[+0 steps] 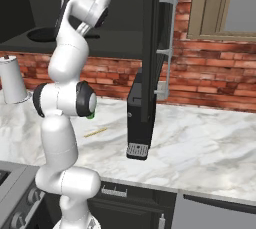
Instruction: Pick the pan from the cabinet and place it on the stove. Then turn on the stove burner for the pan.
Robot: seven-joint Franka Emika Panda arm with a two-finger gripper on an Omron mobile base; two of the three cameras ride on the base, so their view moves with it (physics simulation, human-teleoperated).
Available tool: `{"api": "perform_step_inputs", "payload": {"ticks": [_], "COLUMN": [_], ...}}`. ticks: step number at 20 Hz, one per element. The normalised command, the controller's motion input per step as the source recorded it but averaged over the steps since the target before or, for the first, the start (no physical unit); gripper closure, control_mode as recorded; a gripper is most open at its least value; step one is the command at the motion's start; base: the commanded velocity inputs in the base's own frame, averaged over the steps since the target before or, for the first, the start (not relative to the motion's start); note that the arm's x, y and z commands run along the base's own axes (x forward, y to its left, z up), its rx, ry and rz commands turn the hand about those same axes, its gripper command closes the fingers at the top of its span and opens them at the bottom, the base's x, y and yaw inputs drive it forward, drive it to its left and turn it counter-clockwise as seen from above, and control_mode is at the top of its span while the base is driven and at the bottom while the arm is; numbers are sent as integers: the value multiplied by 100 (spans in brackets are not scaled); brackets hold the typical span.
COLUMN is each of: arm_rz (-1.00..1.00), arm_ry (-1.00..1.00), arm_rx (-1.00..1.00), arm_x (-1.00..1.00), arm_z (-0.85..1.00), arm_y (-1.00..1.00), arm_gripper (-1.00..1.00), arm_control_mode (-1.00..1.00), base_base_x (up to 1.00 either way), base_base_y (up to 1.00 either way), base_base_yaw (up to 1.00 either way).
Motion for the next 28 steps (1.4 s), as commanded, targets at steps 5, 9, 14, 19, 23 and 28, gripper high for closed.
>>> {"api": "perform_step_inputs", "payload": {"ticks": [5,9,14,19,23,28], "arm_rz": [0,0,0,0,0,0], "arm_ry": [2,2,1,0,-2,-12], "arm_rx": [-6,-6,-6,-1,0,4], "arm_x": [0,0,2,2,2,2], "arm_z": [-45,-47,-54,-47,-27,-12], "arm_y": [8,11,15,8,3,8], "arm_gripper": [-100,-100,100,100,100,100], "arm_control_mode": [-100,-100,-100,-100,-100,-100], "base_base_x": [0,0,0,0,0,0], "base_base_y": [0,0,0,0,0,0], "base_base_yaw": [0,0,0,0,0,0]}}
